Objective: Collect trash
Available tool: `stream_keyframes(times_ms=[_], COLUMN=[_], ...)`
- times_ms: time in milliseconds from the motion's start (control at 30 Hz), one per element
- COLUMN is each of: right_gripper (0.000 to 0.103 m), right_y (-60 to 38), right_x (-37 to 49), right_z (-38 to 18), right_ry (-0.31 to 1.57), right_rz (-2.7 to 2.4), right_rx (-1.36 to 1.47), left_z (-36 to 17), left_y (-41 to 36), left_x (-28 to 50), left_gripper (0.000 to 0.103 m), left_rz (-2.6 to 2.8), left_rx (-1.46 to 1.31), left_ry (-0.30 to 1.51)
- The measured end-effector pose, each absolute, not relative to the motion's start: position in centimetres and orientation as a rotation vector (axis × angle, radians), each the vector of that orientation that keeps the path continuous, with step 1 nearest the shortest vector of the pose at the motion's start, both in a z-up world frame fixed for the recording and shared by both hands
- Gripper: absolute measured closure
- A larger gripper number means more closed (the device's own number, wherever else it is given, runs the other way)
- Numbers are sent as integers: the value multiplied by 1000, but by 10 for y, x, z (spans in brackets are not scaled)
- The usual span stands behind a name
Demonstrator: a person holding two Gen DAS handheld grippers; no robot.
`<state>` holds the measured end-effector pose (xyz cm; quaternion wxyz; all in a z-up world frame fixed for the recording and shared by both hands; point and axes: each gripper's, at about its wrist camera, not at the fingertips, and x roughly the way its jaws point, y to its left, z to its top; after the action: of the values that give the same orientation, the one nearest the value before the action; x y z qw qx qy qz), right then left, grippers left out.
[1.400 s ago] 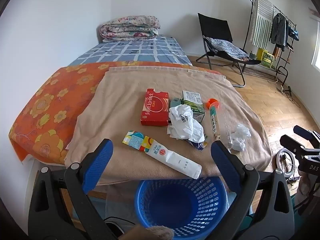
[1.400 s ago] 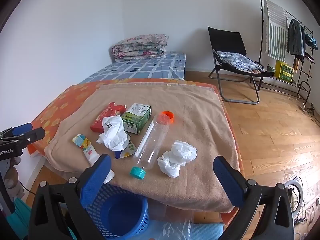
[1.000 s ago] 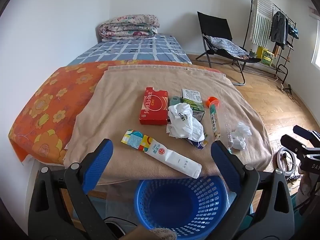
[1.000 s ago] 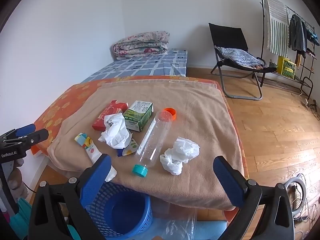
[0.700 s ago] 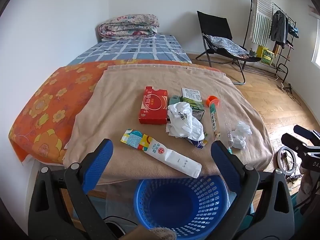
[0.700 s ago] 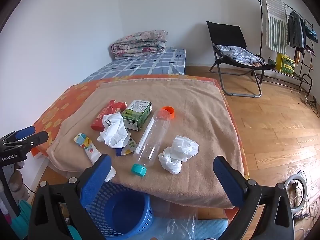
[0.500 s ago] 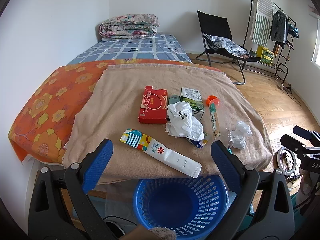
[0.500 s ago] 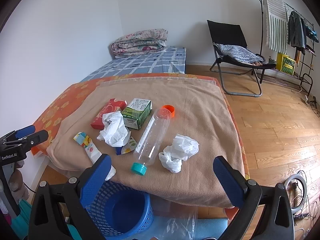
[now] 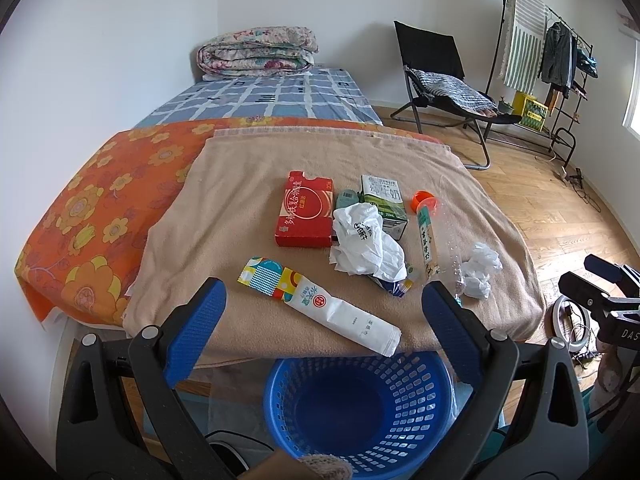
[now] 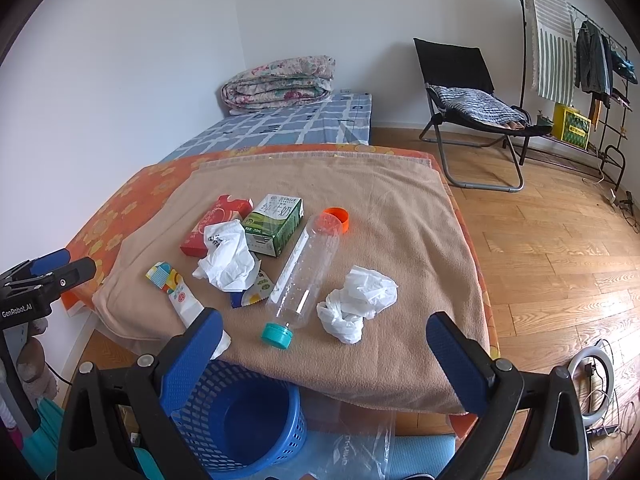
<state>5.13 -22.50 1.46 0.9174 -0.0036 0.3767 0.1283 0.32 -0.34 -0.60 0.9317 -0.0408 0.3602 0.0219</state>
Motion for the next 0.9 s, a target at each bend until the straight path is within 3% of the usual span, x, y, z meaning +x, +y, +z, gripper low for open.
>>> stream_keyframes(times_ms=[900], right_gripper=[0], right_y=[-226], right_x=[51], right_z=[11], right_ry=[783], right_rz=[264], right_rx=[-8], left_z=[-9], left_y=[-5], left_x=[5], left_gripper=[3], left_rz=[40], left_rx=[-92], left_ry=[744])
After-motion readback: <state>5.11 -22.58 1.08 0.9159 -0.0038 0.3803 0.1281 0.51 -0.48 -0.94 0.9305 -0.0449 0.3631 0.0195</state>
